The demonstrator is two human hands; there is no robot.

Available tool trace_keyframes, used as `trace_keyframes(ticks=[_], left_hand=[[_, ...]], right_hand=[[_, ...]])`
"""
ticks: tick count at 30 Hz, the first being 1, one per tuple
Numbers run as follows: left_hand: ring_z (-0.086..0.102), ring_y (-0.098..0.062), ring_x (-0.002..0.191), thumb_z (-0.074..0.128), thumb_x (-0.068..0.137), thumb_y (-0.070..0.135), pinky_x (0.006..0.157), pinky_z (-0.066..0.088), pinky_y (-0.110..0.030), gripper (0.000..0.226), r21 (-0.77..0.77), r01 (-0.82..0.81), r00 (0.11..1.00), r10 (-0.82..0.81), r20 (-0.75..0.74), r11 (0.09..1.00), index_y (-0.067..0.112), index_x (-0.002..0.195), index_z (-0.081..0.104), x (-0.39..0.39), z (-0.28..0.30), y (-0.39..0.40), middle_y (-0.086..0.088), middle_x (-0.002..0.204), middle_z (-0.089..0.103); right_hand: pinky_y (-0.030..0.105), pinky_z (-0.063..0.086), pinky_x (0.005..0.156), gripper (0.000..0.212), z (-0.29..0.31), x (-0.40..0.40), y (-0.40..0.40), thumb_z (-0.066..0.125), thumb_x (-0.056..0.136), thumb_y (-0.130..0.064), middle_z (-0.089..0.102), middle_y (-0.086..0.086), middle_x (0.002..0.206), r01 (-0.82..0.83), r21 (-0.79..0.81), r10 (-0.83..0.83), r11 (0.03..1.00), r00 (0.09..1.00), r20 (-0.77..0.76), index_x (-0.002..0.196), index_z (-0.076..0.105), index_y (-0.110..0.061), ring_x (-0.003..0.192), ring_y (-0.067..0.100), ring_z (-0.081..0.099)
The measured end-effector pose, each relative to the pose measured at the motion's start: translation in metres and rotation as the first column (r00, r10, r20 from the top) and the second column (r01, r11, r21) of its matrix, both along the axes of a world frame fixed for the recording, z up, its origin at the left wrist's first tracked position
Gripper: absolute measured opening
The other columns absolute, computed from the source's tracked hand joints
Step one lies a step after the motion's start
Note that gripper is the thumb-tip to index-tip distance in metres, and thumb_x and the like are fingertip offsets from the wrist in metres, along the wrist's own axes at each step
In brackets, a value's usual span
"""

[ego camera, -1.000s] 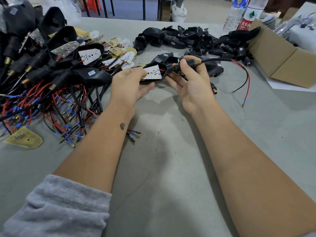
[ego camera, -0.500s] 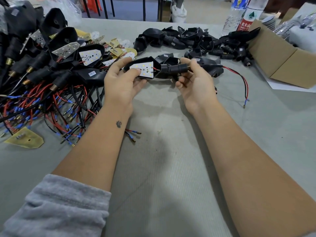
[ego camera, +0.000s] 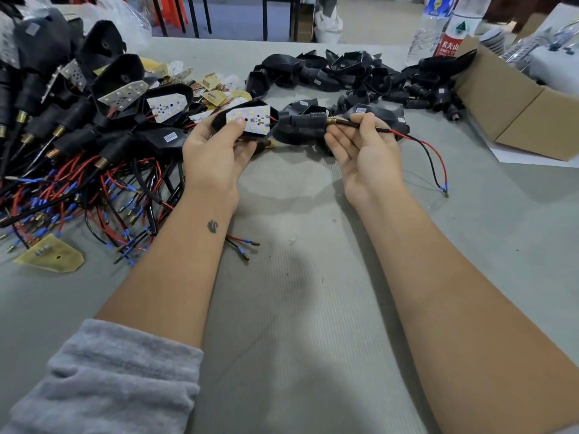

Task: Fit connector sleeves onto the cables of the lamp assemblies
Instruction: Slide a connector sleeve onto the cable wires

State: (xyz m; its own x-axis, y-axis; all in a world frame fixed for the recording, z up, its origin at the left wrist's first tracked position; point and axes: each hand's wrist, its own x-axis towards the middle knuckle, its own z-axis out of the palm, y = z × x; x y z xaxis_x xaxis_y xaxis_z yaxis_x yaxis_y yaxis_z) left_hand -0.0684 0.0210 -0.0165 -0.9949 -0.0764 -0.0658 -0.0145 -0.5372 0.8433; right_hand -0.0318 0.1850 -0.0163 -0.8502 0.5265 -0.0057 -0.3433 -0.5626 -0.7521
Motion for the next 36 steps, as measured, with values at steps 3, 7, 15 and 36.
trace_keyframes(ticks=[3, 7, 15, 36], left_hand=[[0.07, -0.01, 0.07, 0.064, 0.09, 0.004, 0.069, 0.057, -0.026, 0.01, 0.041, 0.011, 1.0, -0.011, 0.006, 0.999, 0.014, 0.091, 0.065, -0.0014, -0.0002, -0.0007, -0.001, 0.085, 0.072], [0.073, -0.018, 0.075, 0.068, 0.09, 0.024, 0.066, 0.057, -0.031, 0.019, 0.015, 0.08, 0.996, -0.081, 0.026, 0.997, 0.015, 0.106, 0.063, -0.0018, 0.0, -0.002, -0.007, 0.094, 0.072], [0.074, -0.023, 0.076, 0.068, 0.091, 0.024, 0.063, 0.059, -0.031, 0.016, 0.021, 0.019, 0.998, -0.021, 0.055, 1.0, 0.012, 0.099, 0.062, -0.0027, 0.0007, -0.0009, -0.008, 0.093, 0.073], [0.068, -0.019, 0.068, 0.065, 0.093, 0.018, 0.054, 0.054, -0.022, 0.008, -0.048, -0.08, 0.993, 0.084, 0.083, 0.996, 0.012, 0.091, 0.06, -0.0095, -0.002, -0.0034, -0.007, 0.089, 0.068]], right_hand=[[0.03, 0.061, 0.066, 0.026, -0.0006, -0.0004, 0.0014, 0.036, 0.106, -0.018, 0.07, 0.014, 0.068, -0.033, -0.027, 0.032, 0.999, 0.999, -0.021, 0.09, 0.053, -0.006, 0.066, 0.022, 0.072], [0.031, 0.061, 0.066, 0.024, -0.0014, -0.0007, 0.0012, 0.036, 0.106, -0.018, 0.071, 0.015, 0.07, -0.068, -0.023, 0.068, 0.997, 0.997, -0.022, 0.094, 0.052, -0.005, 0.07, 0.024, 0.073], [0.029, 0.059, 0.067, 0.026, -0.0022, 0.0006, 0.0011, 0.039, 0.106, -0.02, 0.073, 0.016, 0.076, -0.104, 0.048, 0.104, 0.993, 0.995, -0.006, 0.093, 0.055, -0.005, 0.075, 0.025, 0.074], [0.026, 0.058, 0.067, 0.009, 0.0, 0.0031, -0.0028, 0.051, 0.097, 0.003, 0.069, 0.014, 0.077, -0.135, 0.152, 0.133, 0.979, 0.991, 0.025, 0.094, 0.059, -0.002, 0.068, 0.018, 0.071]])
